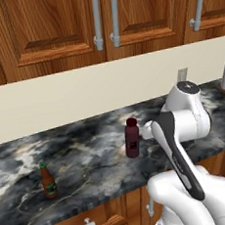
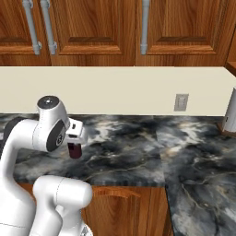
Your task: Place the drinks on the dining counter in a tight cluster.
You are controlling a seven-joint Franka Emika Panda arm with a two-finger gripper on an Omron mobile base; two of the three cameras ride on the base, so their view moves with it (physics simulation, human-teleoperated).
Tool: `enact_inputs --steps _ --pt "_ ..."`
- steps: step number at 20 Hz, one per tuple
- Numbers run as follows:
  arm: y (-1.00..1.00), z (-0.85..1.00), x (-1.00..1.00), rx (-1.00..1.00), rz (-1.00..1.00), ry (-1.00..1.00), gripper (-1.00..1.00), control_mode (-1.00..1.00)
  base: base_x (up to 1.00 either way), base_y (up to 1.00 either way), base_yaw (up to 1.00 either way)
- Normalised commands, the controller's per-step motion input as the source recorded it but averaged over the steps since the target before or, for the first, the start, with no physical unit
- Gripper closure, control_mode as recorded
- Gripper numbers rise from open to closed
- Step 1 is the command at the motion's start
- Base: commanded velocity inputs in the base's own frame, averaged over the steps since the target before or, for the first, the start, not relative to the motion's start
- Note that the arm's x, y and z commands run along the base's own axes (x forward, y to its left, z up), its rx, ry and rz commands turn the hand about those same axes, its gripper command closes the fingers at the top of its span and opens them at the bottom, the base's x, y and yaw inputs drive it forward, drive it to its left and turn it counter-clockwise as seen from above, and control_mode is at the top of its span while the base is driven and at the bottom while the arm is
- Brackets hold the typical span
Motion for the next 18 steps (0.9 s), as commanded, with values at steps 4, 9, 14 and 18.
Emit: enact_inputs --steps 4,9,14,18 --pt "0.08 0.01 0.33 -0.04 0.0 0.08 -1.0 -1.0 0.0 0.0 0.0" --pt "0.08 0.0 0.22 0.01 0.08 -0.01 -1.0 -1.0 0.0 0.0 0.0" --pt "0.29 0.1 0.96 0.0 0.0 0.03 -1.0 -1.0 0.0 0.0 0.0" --pt "0.36 0.01 1.0 -0.01 0.0 0.07 -1.0 -1.0 0.0 0.0 0.0"
